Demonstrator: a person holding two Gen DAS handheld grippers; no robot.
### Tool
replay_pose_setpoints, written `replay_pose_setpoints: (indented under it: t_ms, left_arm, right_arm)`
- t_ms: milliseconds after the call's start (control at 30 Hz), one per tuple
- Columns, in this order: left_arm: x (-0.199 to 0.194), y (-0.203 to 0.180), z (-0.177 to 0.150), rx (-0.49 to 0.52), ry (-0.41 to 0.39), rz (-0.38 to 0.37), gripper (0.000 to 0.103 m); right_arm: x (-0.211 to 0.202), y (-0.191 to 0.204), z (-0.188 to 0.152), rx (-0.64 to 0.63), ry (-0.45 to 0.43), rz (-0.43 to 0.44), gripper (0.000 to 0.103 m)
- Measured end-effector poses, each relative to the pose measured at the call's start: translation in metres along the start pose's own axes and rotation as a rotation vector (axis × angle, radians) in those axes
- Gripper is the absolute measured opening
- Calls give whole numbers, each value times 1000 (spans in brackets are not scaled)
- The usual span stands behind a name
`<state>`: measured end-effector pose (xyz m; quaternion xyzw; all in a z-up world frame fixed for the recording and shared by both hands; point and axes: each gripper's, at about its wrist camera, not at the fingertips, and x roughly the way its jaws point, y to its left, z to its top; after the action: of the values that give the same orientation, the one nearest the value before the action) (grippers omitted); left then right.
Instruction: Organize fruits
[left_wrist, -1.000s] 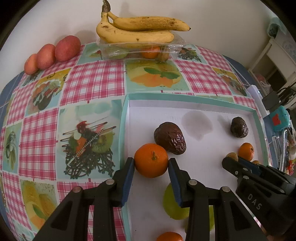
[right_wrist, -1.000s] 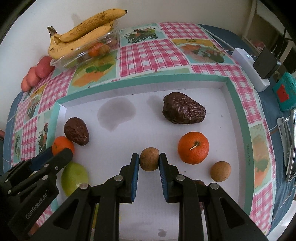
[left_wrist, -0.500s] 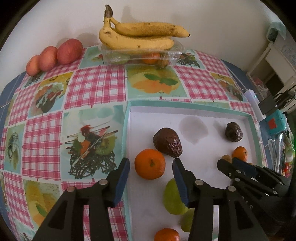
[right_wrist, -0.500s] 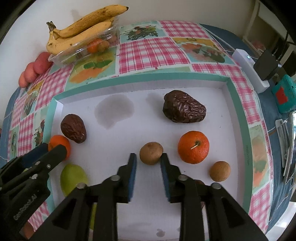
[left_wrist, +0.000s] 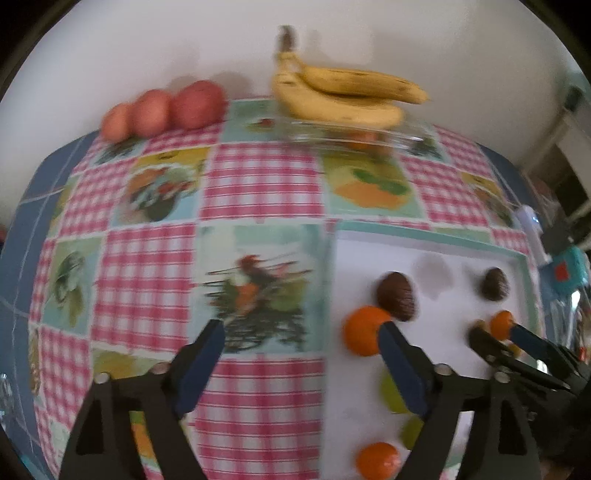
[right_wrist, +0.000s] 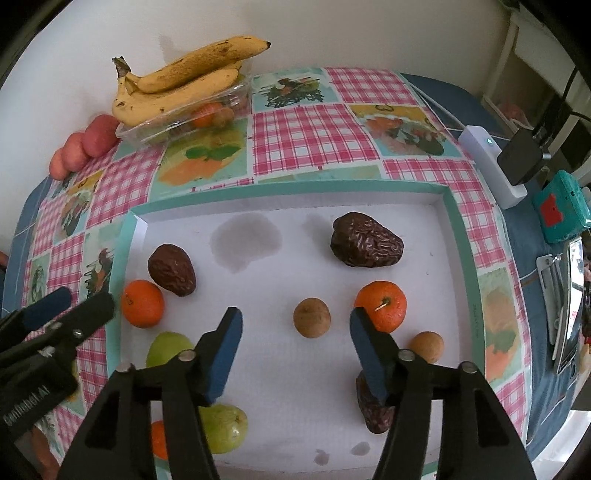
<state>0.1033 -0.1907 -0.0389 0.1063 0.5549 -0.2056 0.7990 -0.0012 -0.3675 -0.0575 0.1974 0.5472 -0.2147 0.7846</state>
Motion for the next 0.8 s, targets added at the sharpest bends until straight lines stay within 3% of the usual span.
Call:
replay_pose_setpoints:
  t_ms: [67, 167, 333, 400, 500, 667, 800]
  left_arm:
    - [2, 13, -1, -25, 1, 28, 103]
    - [5, 30, -2, -58, 5, 50, 103]
    - [2, 47, -5, -82, -13, 81, 103]
    - [-1, 50, -7, -79, -28, 100, 103]
    - [-11, 53, -11, -69, -64, 121, 103]
    - [-47, 54, -20, -71, -203, 239, 103]
    - [-70, 55, -35, -98, -247, 299, 103]
  right_arm:
    - [0, 0, 0, -1, -3, -5, 70]
    - [0, 0, -1, -8, -7, -12, 78]
    - [-2, 1, -2, -6, -19, 0, 81]
    - [-5, 4, -4, -11, -32, 1, 94]
    - [-11, 12, -8, -34, -59, 1, 94]
    - [-20, 24, -16, -49, -80, 7, 94]
    - [-26, 38, -33, -81, -83, 15, 94]
